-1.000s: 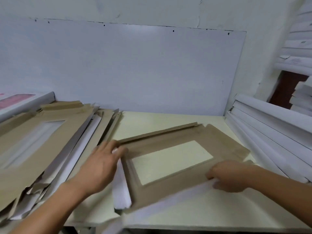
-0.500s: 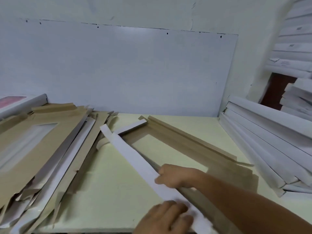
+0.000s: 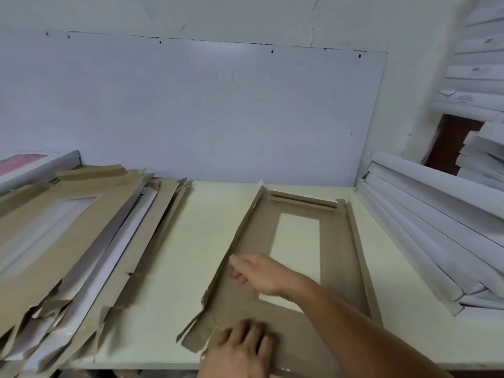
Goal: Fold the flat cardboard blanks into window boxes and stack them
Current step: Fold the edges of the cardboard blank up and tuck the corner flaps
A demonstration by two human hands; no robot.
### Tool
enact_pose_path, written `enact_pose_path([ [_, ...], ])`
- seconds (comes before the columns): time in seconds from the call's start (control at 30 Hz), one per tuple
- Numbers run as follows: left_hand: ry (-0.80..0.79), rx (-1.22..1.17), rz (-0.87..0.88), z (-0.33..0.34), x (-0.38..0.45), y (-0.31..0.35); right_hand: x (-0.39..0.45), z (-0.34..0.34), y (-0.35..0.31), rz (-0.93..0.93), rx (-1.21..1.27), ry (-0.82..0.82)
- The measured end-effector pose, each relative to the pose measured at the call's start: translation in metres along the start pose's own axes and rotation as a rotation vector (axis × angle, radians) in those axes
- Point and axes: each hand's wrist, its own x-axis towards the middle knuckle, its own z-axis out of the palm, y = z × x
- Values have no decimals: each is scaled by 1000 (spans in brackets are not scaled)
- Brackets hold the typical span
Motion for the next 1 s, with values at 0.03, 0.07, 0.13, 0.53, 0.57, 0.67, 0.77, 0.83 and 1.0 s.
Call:
enact_pose_path([
  [0.03, -2, -11, -22, 0, 3, -3, -17, -3, -1, -55, -165, -69],
  [0.07, -48, -20, -63, -1, 7, -5, -34, -7, -1, -97, -303, -130],
  [0.13, -103, -74, -131, -2, 16, -11, -71, -13, 5, -131, -486, -176],
  [0.53, 99, -176, -120, 18, 53, -7, -113, 12, 84, -21, -935, 438],
  [0.57, 151, -192, -32, 21, 52, -9, -113, 18, 82, -51, -948, 398],
  [0.67, 22, -306, 126, 26, 46, -16, -120, 22, 88, 46, -886, 224],
  [0.77, -85, -247, 111, 27, 30, -36, -124, 6, 99, -23, -905, 245],
  [0.83, -129, -198, 46, 21, 23, -50, -121, 2, 113, -41, -879, 208],
  [1.0, -81, 21, 179, -1, 23, -67, -112, 8, 102, -111, -896, 381],
])
